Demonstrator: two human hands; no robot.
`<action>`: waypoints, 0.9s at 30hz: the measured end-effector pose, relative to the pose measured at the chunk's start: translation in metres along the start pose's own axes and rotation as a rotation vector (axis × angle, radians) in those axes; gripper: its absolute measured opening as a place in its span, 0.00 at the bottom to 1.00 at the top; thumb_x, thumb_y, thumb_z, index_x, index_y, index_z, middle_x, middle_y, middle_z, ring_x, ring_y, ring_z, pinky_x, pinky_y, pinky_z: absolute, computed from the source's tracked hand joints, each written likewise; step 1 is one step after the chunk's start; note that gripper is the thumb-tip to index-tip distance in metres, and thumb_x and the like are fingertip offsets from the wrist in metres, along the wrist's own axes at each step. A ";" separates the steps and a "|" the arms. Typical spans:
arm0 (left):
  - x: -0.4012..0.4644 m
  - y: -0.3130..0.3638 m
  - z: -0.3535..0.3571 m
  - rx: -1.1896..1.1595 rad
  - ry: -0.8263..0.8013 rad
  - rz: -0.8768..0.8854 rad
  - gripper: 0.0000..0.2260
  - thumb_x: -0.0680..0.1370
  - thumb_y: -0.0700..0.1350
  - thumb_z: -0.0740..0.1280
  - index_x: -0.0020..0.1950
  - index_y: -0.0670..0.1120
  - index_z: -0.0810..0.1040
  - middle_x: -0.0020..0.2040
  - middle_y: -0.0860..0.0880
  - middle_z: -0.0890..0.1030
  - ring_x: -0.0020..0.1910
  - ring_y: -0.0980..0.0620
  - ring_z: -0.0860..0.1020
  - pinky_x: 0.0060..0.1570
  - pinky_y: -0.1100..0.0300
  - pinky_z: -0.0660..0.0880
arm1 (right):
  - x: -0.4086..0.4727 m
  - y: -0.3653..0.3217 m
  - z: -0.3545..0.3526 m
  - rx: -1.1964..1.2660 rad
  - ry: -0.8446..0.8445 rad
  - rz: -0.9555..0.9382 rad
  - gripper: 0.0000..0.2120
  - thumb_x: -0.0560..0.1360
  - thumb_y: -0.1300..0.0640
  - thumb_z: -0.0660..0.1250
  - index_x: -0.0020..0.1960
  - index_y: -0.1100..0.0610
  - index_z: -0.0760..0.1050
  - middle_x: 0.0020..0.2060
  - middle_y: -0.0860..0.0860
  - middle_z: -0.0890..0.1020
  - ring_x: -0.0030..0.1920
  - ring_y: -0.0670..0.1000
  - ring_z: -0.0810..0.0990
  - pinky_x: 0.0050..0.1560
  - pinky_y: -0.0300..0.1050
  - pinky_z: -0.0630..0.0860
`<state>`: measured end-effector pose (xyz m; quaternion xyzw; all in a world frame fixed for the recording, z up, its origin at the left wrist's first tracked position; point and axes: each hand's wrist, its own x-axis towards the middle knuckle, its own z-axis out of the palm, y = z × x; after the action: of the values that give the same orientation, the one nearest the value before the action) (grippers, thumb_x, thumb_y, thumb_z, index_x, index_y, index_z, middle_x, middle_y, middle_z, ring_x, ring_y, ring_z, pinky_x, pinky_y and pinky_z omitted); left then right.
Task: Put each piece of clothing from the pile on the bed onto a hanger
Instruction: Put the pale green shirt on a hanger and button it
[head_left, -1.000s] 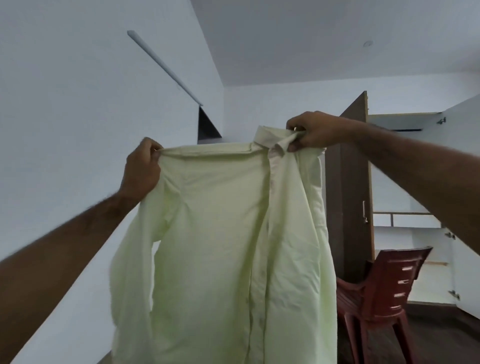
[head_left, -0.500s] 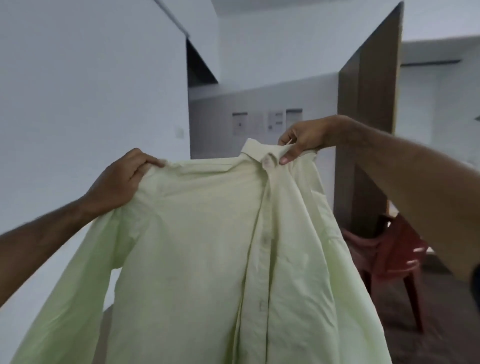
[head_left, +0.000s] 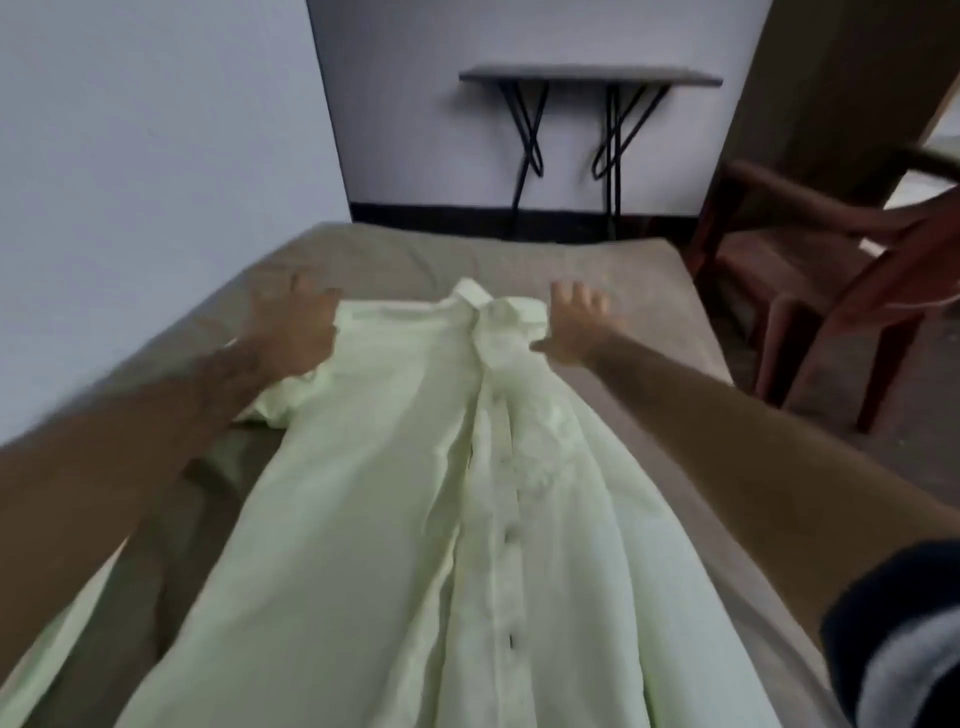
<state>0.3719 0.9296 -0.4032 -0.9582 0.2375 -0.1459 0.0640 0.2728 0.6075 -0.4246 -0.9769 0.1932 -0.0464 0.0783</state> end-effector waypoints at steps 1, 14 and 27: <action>-0.005 0.017 0.028 -0.146 -0.009 0.059 0.22 0.81 0.48 0.63 0.75 0.49 0.67 0.80 0.44 0.58 0.76 0.40 0.61 0.71 0.38 0.59 | -0.008 0.013 0.040 -0.004 -0.087 -0.004 0.42 0.77 0.40 0.68 0.80 0.54 0.50 0.78 0.59 0.54 0.76 0.66 0.57 0.71 0.66 0.63; -0.185 0.114 0.083 -0.513 -0.174 0.394 0.28 0.79 0.58 0.50 0.74 0.45 0.69 0.71 0.45 0.73 0.67 0.45 0.74 0.65 0.46 0.72 | -0.198 0.090 0.086 0.255 -0.097 0.102 0.26 0.80 0.44 0.62 0.76 0.47 0.63 0.68 0.56 0.71 0.69 0.61 0.69 0.69 0.57 0.67; -0.373 0.072 0.006 -0.366 -0.523 0.352 0.30 0.76 0.47 0.60 0.79 0.49 0.60 0.76 0.50 0.66 0.70 0.45 0.70 0.65 0.48 0.70 | -0.355 0.073 0.004 -0.211 -0.074 -0.079 0.19 0.80 0.51 0.60 0.69 0.50 0.72 0.65 0.54 0.73 0.64 0.58 0.72 0.63 0.56 0.69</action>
<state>0.0278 1.0430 -0.5160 -0.9033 0.3964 0.1621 -0.0259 -0.0811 0.6781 -0.4626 -0.9876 0.1554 0.0071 -0.0196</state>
